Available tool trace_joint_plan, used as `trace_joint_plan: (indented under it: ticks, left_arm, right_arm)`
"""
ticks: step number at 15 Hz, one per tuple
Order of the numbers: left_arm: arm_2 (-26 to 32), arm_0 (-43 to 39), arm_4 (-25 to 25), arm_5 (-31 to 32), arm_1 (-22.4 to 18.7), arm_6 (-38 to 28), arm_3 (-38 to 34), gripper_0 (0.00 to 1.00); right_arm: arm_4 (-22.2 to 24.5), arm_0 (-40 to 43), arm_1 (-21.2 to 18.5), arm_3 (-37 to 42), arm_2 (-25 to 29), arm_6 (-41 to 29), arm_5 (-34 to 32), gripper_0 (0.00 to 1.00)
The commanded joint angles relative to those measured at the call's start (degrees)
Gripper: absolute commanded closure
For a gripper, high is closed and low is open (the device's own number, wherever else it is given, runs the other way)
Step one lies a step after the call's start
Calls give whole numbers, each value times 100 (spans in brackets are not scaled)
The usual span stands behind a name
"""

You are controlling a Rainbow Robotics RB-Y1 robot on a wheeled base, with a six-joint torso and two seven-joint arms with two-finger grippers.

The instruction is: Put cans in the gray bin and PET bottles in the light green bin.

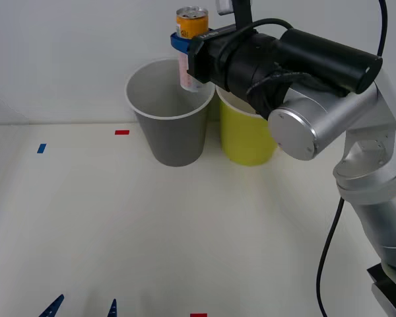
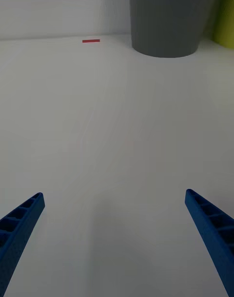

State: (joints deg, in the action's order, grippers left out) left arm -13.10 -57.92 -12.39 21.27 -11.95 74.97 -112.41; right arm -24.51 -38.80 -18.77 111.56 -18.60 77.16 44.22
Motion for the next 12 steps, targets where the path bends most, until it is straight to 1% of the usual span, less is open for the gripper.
trace_joint_plan:
  ticks: [1,2,3,6,10,12]
  left_arm:
    - [0,0,0,0,0,0,0,0]
    - [0,0,0,0,0,0,0,0]
    - [0,0,0,0,0,0,0,0]
    - [0,0,0,0,0,0,0,0]
    - [0,0,0,0,0,0,0,0]
    - [0,0,0,0,0,0,0,0]
  right_arm:
    - [69,-216,348,-653,-12,-51,-590,97]
    - [78,-286,436,-846,-30,-34,-731,97]
    - [183,-356,479,-996,-65,-51,-792,97]
    - [262,-506,541,-1330,-135,-60,-898,97]
    - [561,-761,796,-2138,-161,-34,-1478,98]
    - [596,-831,884,-2393,-170,-51,-1636,98]
